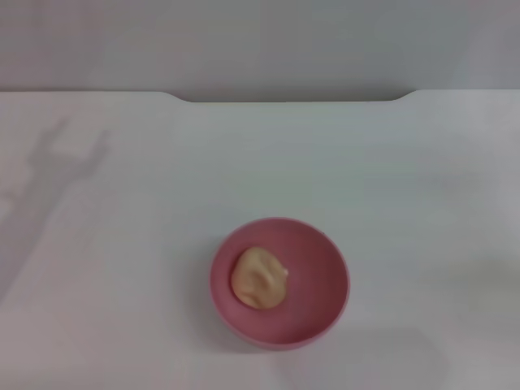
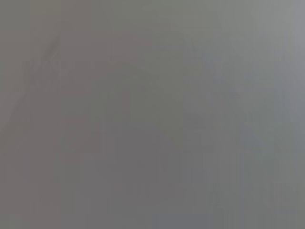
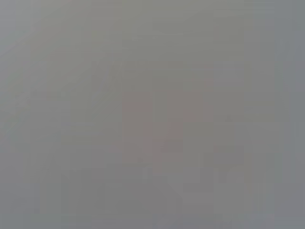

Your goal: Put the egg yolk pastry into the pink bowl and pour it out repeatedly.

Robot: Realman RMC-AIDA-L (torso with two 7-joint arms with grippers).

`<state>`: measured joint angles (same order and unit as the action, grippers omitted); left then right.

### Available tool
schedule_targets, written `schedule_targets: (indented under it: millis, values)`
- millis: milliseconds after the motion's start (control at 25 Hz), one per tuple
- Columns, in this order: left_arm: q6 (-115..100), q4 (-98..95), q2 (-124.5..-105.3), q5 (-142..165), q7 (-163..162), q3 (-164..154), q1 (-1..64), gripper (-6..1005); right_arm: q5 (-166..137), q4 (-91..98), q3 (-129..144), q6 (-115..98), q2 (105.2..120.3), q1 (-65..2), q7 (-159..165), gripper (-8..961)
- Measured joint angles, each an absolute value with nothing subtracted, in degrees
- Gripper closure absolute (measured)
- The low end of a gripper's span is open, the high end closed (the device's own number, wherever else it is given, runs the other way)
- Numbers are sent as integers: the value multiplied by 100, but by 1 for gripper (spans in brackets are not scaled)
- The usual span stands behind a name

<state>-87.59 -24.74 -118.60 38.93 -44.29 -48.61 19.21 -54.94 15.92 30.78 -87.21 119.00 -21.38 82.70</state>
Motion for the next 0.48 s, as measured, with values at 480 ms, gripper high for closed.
schedule_targets:
  millis: [480]
  values:
    - [-8623, -1341, -11899, 3919, -1304, -4907, 1887, 214, -4300, -1713, 2129, -9249, 11982, -2661, 533, 508]
